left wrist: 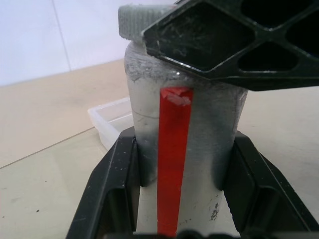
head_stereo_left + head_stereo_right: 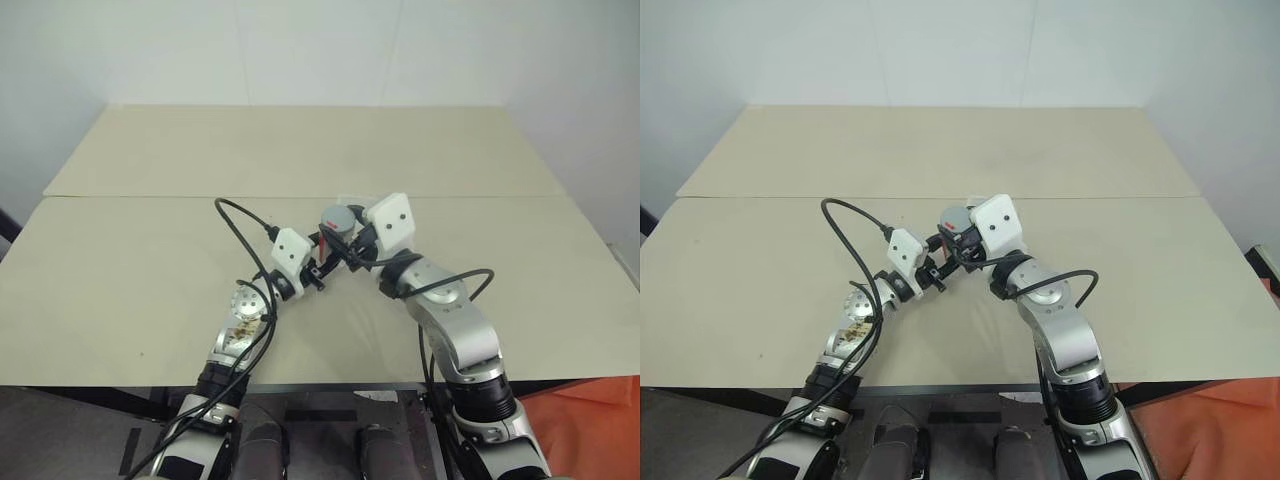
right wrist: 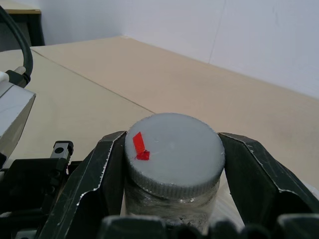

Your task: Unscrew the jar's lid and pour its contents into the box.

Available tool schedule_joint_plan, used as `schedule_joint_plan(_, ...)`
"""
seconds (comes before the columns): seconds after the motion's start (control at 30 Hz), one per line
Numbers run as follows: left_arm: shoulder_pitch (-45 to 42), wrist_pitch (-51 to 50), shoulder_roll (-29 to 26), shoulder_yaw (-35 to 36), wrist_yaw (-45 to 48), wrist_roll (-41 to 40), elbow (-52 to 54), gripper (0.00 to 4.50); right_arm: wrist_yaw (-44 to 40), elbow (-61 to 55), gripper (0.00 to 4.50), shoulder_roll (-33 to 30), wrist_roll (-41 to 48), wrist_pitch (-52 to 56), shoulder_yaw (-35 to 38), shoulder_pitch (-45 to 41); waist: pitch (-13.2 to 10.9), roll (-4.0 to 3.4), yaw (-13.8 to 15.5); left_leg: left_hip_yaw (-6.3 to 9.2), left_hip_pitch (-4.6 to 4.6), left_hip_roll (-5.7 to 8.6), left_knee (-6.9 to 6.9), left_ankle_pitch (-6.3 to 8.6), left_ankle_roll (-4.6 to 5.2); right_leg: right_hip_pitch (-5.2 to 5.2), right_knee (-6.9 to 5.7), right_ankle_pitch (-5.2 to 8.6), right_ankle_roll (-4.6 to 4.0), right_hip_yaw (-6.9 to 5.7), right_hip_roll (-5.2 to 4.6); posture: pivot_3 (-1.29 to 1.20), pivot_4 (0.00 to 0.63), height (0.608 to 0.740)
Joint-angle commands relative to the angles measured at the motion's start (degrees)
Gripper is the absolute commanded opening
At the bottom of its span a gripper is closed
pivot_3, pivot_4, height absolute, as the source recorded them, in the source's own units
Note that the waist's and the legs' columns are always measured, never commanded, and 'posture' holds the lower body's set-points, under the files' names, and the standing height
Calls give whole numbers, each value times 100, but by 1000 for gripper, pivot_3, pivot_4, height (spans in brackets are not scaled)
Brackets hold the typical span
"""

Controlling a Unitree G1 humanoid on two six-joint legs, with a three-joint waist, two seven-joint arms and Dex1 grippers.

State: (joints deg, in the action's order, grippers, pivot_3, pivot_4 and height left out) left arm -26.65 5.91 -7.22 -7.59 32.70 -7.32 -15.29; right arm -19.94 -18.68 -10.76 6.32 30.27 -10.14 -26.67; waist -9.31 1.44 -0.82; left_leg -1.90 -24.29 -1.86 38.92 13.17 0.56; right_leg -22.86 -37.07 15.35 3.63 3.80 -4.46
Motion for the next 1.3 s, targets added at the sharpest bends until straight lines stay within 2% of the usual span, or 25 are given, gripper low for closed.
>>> schedule_joint_plan(0.03,60,-35,-151,-88,551,-278,411,1924,-559,-284,2798,-265,383,-248,202,-126,0,0,-1,0,0,0,0,0,0,0,1,0,0,0,0,0,150,740)
schedule_joint_plan(0.3,-34,-78,-548,-105,1802,-902,582,1924,-2070,-165,2798,-1194,1171,-360,390,-332,0,0,4,-1,1,-1,-1,0,0,3,5,0,0,-1,1,0,150,740)
schedule_joint_plan(0.57,-70,-321,-756,-282,2815,-1307,842,1924,-4136,554,2798,-1971,1869,-571,322,-932,-1,0,3,-3,1,-2,0,0,1,6,8,0,0,-1,1,0,150,740)
schedule_joint_plan(0.73,-80,-348,-763,-379,3102,-1349,920,1924,-5399,1296,2798,-2115,2228,-686,288,-1427,-1,0,4,-5,2,-3,1,1,1,8,9,0,0,-1,2,0,150,740)
schedule_joint_plan(0.93,-53,-279,-762,-399,3236,-1322,961,1924,-6937,2554,2798,-2131,2143,-1188,128,-2128,-1,0,2,-6,2,-3,1,1,1,6,8,0,0,0,2,0,150,740)
schedule_joint_plan(1.03,-55,-293,-792,-410,3277,-1291,990,1924,-7246,3119,2798,-2172,2407,-1453,-105,-2443,-1,-1,-1,-8,3,-4,1,1,1,6,8,0,0,-1,2,0,150,740)
schedule_joint_plan(1.17,-29,-274,-828,-465,3285,-1209,1031,1924,-7256,3668,2798,-2242,2490,-2119,-454,-2677,-1,-1,3,-3,2,-6,1,1,1,2,5,0,0,0,1,0,150,740)
schedule_joint_plan(1.3,-3,-264,-820,-461,3232,-1190,1076,1924,-7256,3826,2798,-2293,2752,-2096,-596,-2785,-2,-1,14,0,1,-5,1,1,1,2,3,0,0,0,-1,0,150,740)
